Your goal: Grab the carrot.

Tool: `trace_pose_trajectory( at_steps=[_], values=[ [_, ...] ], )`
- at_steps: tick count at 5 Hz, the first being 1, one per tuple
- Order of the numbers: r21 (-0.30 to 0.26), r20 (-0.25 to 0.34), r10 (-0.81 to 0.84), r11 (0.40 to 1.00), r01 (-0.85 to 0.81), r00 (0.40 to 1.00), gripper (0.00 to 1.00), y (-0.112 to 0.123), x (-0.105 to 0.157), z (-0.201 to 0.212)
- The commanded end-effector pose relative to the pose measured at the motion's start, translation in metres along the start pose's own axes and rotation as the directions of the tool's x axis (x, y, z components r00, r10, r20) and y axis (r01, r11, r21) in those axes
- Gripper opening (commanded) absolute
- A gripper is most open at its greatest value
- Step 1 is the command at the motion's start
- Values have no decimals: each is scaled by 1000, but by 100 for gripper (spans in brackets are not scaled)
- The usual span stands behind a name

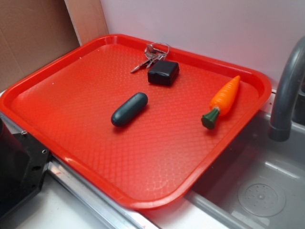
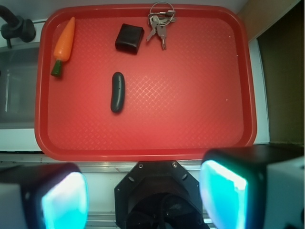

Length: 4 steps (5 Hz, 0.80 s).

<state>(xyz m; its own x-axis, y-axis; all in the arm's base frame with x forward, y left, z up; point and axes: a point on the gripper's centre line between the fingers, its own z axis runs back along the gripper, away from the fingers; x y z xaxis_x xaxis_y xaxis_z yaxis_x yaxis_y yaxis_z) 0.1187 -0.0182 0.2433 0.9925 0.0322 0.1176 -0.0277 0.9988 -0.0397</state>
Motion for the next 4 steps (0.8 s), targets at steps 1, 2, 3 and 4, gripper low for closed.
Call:
trace_pose_trajectory(
  at_steps=[1,2,3,4],
  values=[
    [0,0,0,1000,0,1000,100,0,0,0],
    [49,-23,-15,999,16,1000,100,-4,9,-52],
    [-1,43,-60,998,60,997,100,-33,36,-87],
    [-75,120,-2,997,12,993,100,-62,63,-104]
  ],
)
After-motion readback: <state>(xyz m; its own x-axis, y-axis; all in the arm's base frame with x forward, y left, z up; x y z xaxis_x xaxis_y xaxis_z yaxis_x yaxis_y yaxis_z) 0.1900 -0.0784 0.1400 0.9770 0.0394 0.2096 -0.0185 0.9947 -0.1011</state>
